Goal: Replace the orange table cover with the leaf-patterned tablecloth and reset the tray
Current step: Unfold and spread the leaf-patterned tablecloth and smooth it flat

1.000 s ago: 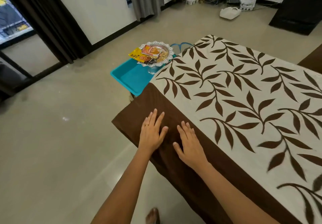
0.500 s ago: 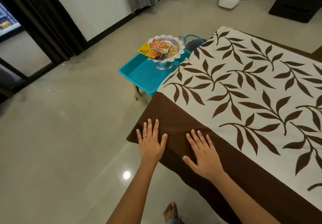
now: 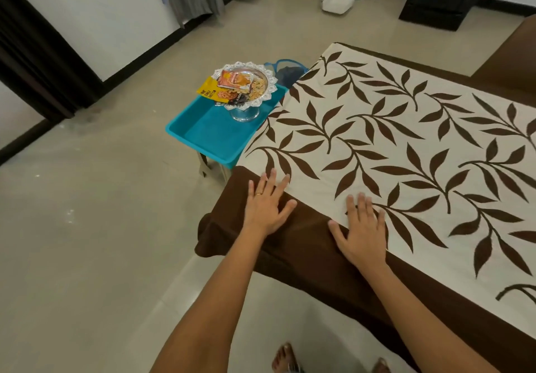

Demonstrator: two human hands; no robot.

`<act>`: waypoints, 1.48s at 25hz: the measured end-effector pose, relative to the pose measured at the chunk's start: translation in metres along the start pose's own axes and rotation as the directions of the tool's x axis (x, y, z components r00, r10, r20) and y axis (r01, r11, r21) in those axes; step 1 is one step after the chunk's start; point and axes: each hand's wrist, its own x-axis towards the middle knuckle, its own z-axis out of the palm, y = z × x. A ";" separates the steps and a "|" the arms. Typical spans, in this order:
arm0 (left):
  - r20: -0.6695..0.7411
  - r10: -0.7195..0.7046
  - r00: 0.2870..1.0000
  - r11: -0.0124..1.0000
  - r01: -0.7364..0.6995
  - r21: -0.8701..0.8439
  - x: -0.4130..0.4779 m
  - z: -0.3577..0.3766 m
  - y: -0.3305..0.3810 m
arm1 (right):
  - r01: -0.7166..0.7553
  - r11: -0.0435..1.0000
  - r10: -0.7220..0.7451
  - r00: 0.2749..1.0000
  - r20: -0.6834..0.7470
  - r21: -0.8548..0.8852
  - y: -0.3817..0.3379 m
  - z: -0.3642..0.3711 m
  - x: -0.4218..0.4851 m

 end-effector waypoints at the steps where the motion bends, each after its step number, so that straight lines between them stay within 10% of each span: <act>1: 0.021 -0.024 0.999 0.999 0.023 0.044 0.004 0.004 -0.007 | 0.019 0.999 -0.019 1.000 0.011 -0.034 -0.003 0.003 0.004; 17: -0.198 -0.272 0.942 0.955 0.289 0.062 -0.024 -0.015 -0.052 | 0.222 0.954 -0.249 0.961 0.122 0.200 -0.075 0.005 0.023; 19: -0.274 -0.212 0.938 0.975 0.223 0.009 -0.006 -0.023 -0.017 | 0.177 0.922 -0.201 0.979 0.034 0.343 -0.059 -0.010 0.022; 24: -0.020 0.223 0.975 0.971 -0.224 -0.080 0.022 0.006 0.059 | -0.199 0.977 0.205 0.975 -0.086 0.072 0.010 -0.011 -0.005; 33: 0.033 0.021 0.999 0.997 -0.024 0.067 0.024 0.017 0.039 | -0.044 0.992 0.033 0.995 0.096 0.116 -0.001 -0.005 0.000; 37: -0.057 0.161 0.985 0.979 -0.167 -0.115 0.005 0.015 0.098 | -0.003 0.953 0.030 0.996 -0.084 0.301 0.039 -0.026 -0.013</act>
